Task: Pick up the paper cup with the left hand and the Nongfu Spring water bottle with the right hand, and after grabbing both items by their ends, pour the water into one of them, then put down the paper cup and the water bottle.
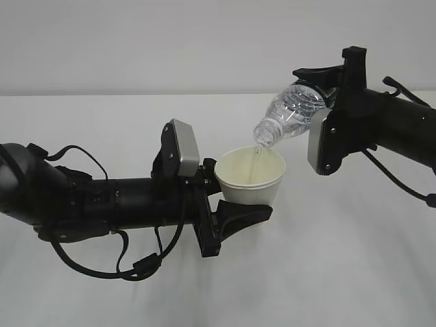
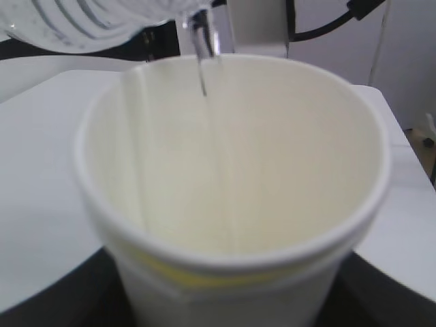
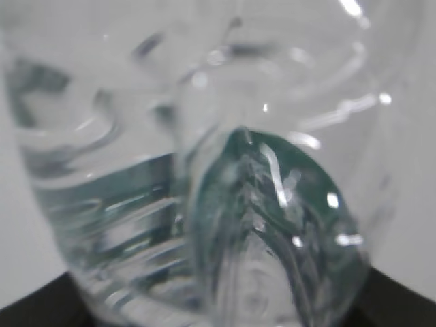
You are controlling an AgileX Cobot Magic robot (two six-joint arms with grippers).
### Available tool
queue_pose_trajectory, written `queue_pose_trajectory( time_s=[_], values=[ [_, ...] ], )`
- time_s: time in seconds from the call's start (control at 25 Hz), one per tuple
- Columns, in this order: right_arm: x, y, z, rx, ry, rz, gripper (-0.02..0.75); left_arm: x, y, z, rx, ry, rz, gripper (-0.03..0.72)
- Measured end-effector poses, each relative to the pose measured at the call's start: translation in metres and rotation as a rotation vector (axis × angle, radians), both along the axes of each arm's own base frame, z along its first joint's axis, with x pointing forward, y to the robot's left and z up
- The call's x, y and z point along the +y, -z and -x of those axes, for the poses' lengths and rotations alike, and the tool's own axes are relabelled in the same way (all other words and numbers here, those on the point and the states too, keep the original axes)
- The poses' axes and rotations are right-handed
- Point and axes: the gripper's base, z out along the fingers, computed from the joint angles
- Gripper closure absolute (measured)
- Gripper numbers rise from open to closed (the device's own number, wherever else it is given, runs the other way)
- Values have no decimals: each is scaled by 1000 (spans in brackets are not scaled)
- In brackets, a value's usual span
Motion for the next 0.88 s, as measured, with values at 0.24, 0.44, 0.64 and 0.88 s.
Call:
queue_pose_trajectory(
  time_s=[0.24,0.44,0.64,0.88],
  values=[
    [1,-6,-4,-27,-5,1,290,0,0,0,0,0,0,239],
    [1,-6,-4,-25,-5,5,291,0,0,0,0,-2,1,239],
    [1,-6,-5,-24,-4,6,291,0,0,-1,2,-9,3,240],
    [1,-5,-4,-21,-7,11,291,0,-1,-2,6,-23,9,240]
  ],
)
